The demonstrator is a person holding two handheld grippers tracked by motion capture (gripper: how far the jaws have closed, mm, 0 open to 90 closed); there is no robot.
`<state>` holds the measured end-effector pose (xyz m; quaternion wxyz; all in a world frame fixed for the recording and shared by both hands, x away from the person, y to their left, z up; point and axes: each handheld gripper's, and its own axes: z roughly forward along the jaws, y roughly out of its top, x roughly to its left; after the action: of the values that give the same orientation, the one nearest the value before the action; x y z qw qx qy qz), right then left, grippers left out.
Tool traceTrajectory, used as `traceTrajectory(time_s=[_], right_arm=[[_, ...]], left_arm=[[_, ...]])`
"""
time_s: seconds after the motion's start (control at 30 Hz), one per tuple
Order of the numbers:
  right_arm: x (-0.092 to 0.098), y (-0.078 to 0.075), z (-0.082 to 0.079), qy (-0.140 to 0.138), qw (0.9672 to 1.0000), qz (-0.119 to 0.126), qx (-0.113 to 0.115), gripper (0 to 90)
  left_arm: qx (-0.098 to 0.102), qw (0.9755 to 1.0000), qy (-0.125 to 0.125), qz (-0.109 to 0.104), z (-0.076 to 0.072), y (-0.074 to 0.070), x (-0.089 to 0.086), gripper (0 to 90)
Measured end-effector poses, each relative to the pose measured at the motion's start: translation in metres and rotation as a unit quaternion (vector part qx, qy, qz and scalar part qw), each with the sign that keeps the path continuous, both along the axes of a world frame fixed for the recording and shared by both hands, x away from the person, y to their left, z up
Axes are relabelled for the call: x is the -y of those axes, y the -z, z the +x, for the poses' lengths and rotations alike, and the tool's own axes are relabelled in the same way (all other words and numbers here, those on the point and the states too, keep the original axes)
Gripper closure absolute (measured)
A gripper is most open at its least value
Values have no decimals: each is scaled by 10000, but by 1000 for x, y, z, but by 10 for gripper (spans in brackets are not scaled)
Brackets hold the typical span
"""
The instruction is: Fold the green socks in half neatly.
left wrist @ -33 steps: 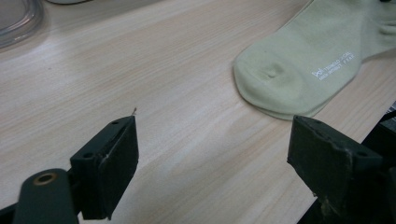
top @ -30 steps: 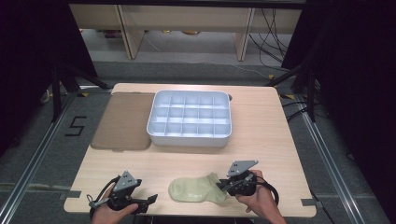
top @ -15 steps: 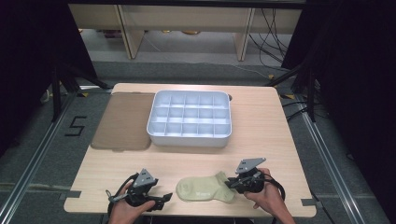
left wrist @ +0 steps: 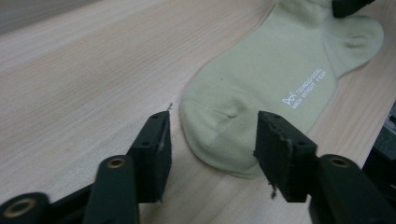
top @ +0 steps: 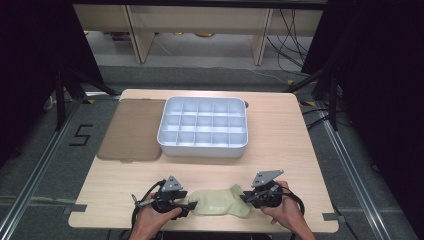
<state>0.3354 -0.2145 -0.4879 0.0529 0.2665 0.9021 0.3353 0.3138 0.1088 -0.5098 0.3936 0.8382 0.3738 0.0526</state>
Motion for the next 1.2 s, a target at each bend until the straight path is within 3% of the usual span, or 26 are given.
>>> traceTrajectory(time_s=[0.1, 0.17, 0.23, 0.27, 0.43, 0.5, 0.67, 0.8, 0.83, 0.87, 0.93, 0.97, 1.03, 1.1, 1.2], right_arm=[[-1, 1, 0, 56, 10000, 40, 14, 816], [-1, 1, 0, 54, 10000, 44, 18, 816], [-1, 1, 0, 28, 10000, 0, -49, 815], [-1, 2, 0, 2, 10000, 69, -21, 815], [0, 1, 0, -27, 10000, 29, -70, 814], [-1, 2, 0, 52, 9999, 72, -59, 813], [-2, 1, 0, 31, 10000, 19, -80, 811], [-5, 0, -1, 59, 9999, 91, -78, 811], [-7, 0, -1, 15, 9999, 77, -85, 811], [-9, 2, 0, 29, 9999, 166, -5, 811], [-9, 0, -1, 19, 9999, 125, -102, 810], [-10, 1, 0, -18, 9999, 135, 18, 810], [-12, 1, -1, -24, 9999, 93, -39, 809], [-15, 2, -1, 11, 9998, 125, -122, 807], [-19, 5, 0, 17, 9998, 150, -88, 781]], left_arm=[[98, 9998, 31, 195, -1, 2, 4, 524], [75, 9998, 100, 132, -1, 1, 5, 580], [188, 9996, 127, 195, 0, 3, 6, 636], [122, 9999, 55, 53, -2, 4, 8, 674], [193, 9997, 124, 32, -2, 3, 6, 816], [134, 9998, 104, -103, -3, 2, 7, 832], [263, 9991, 329, -60, -2, -7, 4, 840], [342, 9988, 361, -3, -2, -14, 2, 840], [319, 9988, 357, -133, -3, -17, 4, 840], [306, 9984, 444, -151, -3, -19, 4, 840], [299, 9983, 483, -148, -4, -22, 5, 840], [349, 9980, 483, -222, -7, -26, 7, 840], [388, 9975, 560, -191, -6, -30, 7, 840], [326, 9978, 447, -375, -6, -32, 8, 841], [348, 9974, 445, -438, -4, -36, 7, 842]])
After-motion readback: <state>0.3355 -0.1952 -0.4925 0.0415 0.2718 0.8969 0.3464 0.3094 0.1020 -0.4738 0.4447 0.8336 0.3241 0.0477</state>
